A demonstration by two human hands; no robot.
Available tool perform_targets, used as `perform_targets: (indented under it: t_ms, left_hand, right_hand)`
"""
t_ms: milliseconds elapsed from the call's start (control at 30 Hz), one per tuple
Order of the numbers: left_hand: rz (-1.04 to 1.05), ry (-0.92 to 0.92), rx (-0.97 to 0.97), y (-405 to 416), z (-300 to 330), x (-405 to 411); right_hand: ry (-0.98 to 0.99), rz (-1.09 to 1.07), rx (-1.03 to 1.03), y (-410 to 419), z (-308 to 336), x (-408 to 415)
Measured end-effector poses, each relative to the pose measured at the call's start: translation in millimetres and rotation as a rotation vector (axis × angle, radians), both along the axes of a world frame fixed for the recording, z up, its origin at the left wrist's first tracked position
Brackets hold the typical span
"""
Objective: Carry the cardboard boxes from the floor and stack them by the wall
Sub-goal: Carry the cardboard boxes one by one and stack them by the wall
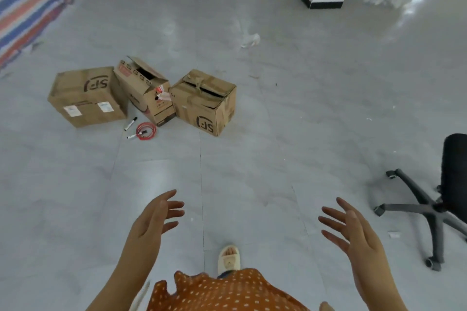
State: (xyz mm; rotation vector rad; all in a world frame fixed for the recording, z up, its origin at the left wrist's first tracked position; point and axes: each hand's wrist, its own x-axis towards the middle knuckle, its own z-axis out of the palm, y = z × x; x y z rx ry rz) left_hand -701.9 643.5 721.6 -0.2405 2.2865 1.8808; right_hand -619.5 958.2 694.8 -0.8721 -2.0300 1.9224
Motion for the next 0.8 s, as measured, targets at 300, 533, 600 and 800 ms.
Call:
perform_targets:
  t_ms: [300, 533, 600, 800]
  left_hand:
    - [0.005, 0.053, 0.035, 60, 20, -208]
    - [0.207, -0.012, 0.022, 117, -21, -317]
    - [0.265, -0.040, 0.033, 139, -28, -349]
    - [0.349, -0.063, 0.031, 208, -24, -459]
  right_hand:
    - [0.037, 0.025, 0.121, 62, 25, -205]
    - [-0.037, 0.182, 0.161, 128, 6, -361]
    - [-0.039, 0.230, 0.159, 158, 5, -411]
    - [-0.040, 0.356, 0.193, 235, 12, -579]
